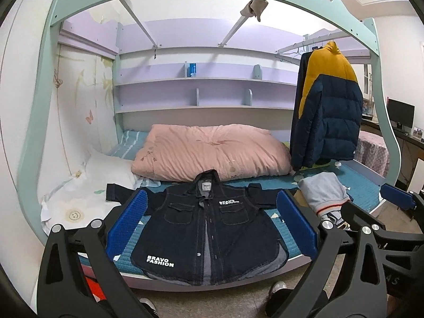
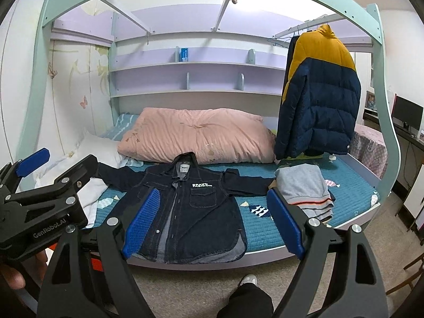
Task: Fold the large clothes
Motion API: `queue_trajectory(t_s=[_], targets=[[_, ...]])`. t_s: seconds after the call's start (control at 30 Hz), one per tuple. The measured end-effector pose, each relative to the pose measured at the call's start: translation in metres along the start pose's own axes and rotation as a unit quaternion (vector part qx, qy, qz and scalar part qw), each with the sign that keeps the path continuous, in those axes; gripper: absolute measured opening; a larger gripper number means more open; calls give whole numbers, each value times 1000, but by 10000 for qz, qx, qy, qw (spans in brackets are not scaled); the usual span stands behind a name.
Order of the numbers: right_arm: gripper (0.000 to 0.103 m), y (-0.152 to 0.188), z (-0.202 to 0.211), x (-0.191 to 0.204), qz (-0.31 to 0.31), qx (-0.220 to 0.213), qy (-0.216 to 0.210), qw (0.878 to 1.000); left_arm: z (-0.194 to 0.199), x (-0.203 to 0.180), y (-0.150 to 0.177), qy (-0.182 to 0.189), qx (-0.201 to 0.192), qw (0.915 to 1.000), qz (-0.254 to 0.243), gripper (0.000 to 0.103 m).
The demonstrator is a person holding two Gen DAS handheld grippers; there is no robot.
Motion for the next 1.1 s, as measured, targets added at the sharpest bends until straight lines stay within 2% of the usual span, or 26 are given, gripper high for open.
queue_trajectory(t_s=[1.1], targets=[[80,2,2,-3,-27,30,-9,10000,0,2,-1,8,9,10000,-17,98]])
Point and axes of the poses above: each gripper's, at about its wrist camera, not at the fingertips, and z roughly against the way its jaws point, x to its left, y to its underside, the point moved 7 cm from there along -z, roughly the way its jaws point, and after that the axes turned 9 degrees about -z, right-handed, at the moved point
